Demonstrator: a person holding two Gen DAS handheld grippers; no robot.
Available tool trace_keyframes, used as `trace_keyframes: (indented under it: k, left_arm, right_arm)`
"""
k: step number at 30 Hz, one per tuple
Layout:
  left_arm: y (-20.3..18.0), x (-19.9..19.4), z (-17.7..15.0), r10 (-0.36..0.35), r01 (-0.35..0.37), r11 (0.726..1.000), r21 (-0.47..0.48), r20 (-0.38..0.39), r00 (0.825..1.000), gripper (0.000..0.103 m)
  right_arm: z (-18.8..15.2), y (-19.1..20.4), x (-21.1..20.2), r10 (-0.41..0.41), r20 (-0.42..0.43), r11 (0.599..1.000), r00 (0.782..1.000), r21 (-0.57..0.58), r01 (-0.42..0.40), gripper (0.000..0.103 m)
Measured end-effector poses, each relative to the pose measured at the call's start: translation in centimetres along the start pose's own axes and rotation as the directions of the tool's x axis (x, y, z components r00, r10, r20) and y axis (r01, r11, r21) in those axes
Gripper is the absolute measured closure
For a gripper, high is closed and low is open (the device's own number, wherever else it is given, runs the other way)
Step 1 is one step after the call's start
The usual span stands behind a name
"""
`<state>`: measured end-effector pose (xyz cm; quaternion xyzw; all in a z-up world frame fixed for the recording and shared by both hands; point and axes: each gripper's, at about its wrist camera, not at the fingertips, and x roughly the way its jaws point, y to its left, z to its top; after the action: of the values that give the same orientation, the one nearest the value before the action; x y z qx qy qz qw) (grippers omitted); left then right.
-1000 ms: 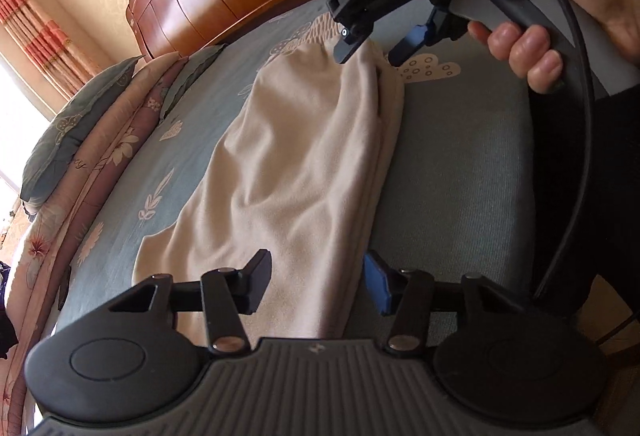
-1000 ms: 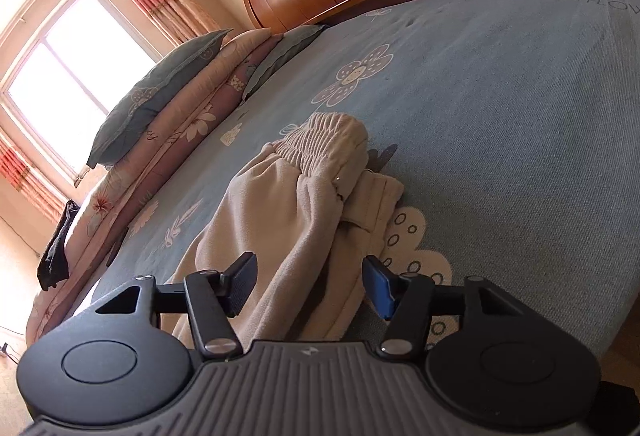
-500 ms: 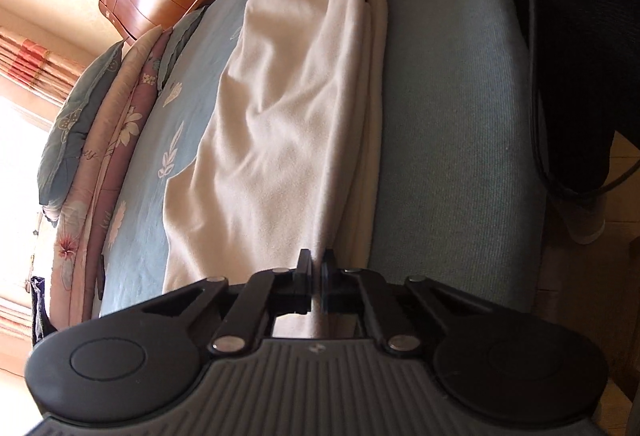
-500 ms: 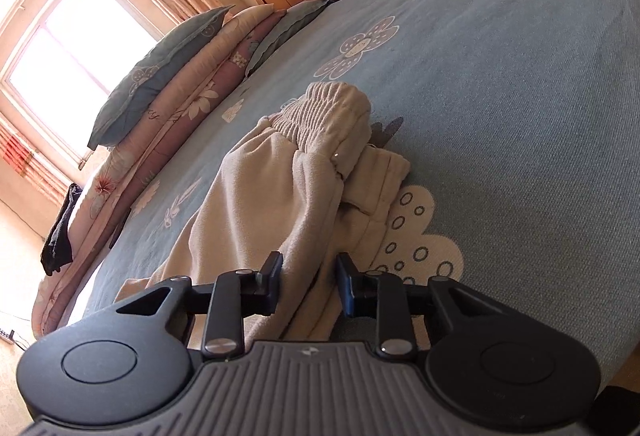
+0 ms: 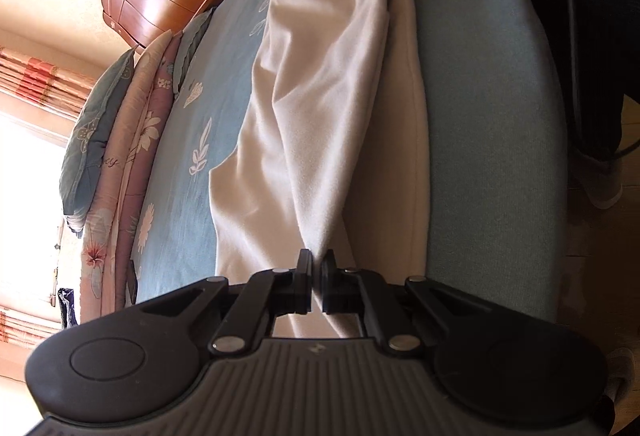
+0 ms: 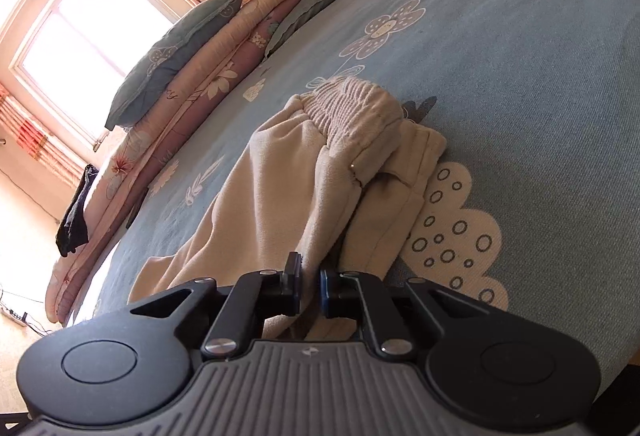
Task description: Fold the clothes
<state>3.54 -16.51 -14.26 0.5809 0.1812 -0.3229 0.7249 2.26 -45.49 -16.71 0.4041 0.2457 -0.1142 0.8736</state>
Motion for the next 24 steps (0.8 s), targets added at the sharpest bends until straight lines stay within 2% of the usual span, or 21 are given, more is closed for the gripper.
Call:
trace_keyframes:
  k: [4, 6, 9, 11, 13, 14, 16, 17, 18, 21, 22, 23, 24]
  left_arm:
    - [-0.3, -0.5, 0.2, -0.056, 0.057, 0.998, -0.04, 0.026, 0.998, 0.1]
    - [-0.4, -0.7, 0.3, -0.058, 0.06, 0.998, -0.038, 0.038, 0.998, 0.1]
    - [-0.8, 0.2, 0.0, -0.077, 0.077, 0.997, -0.028, 0.013, 0.997, 0.1]
    - [-0.9, 0.7, -0.3, -0.124, 0.124, 0.991, -0.059, -0.003, 0.992, 0.096]
    - [-1.2, 0.6, -0.5, -0.123, 0.122, 0.99, -0.072, -0.009, 0.992, 0.095]
    - [-0.7, 0.3, -0.6, -0.152, 0.151, 0.983, -0.105, -0.002, 0.988, 0.093]
    - [0.5, -0.4, -0.9, -0.216, 0.215, 0.961, -0.174, 0.017, 0.976, 0.09]
    - [1.4, -0.9, -1.3, -0.244, 0.244, 0.942, -0.23, 0.029, 0.969, 0.09]
    - [2.4, -1.4, -1.8, -0.27, 0.271, 0.919, -0.287, 0.043, 0.962, 0.089]
    - [5.9, -2.5, -3.2, -0.284, 0.289, 0.845, -0.449, 0.078, 0.955, 0.087]
    - [7.0, -2.5, -3.5, -0.272, 0.283, 0.817, -0.503, 0.097, 0.957, 0.083]
    - [8.1, -2.6, -3.8, -0.258, 0.278, 0.785, -0.554, 0.115, 0.959, 0.071]
    - [8.9, -2.1, -3.7, -0.24, 0.268, 0.765, -0.585, 0.127, 0.962, 0.059]
  right_arm:
    - [1.1, -0.1, -1.1, -0.002, 0.048, 1.0, 0.999, 0.002, 0.002, 0.094]
    - [1.8, 0.2, -1.8, -0.012, 0.069, 1.0, 0.998, -0.021, 0.014, 0.094]
    - [1.5, -0.3, -1.2, -0.036, 0.039, 0.999, 0.999, -0.026, 0.037, 0.094]
    - [1.1, -1.0, -0.9, -0.05, 0.032, 0.999, 0.998, -0.015, 0.05, 0.093]
    - [1.1, -1.5, -1.0, -0.053, 0.026, 0.999, 0.998, 0.002, 0.053, 0.091]
    - [1.3, -1.6, -1.3, -0.047, 0.023, 0.999, 0.999, 0.015, 0.046, 0.089]
    - [1.8, -1.3, -2.3, -0.063, 0.051, 0.998, 0.997, 0.016, 0.062, 0.085]
    - [2.0, -1.0, -3.1, -0.091, 0.08, 0.996, 0.993, 0.003, 0.091, 0.077]
    - [2.3, -0.7, -4.0, -0.103, 0.118, 0.995, 0.988, -0.006, 0.104, 0.07]
    - [3.2, 0.6, -6.6, -0.112, 0.239, 0.991, 0.964, -0.049, 0.127, 0.058]
    - [3.5, 1.3, -6.7, -0.085, 0.262, 0.991, 0.961, -0.079, 0.109, 0.054]
    - [3.9, 2.1, -6.9, -0.057, 0.283, 0.99, 0.958, -0.11, 0.091, 0.045]
    - [3.9, 3.0, -5.7, -0.023, 0.258, 0.987, 0.966, -0.147, 0.063, 0.035]
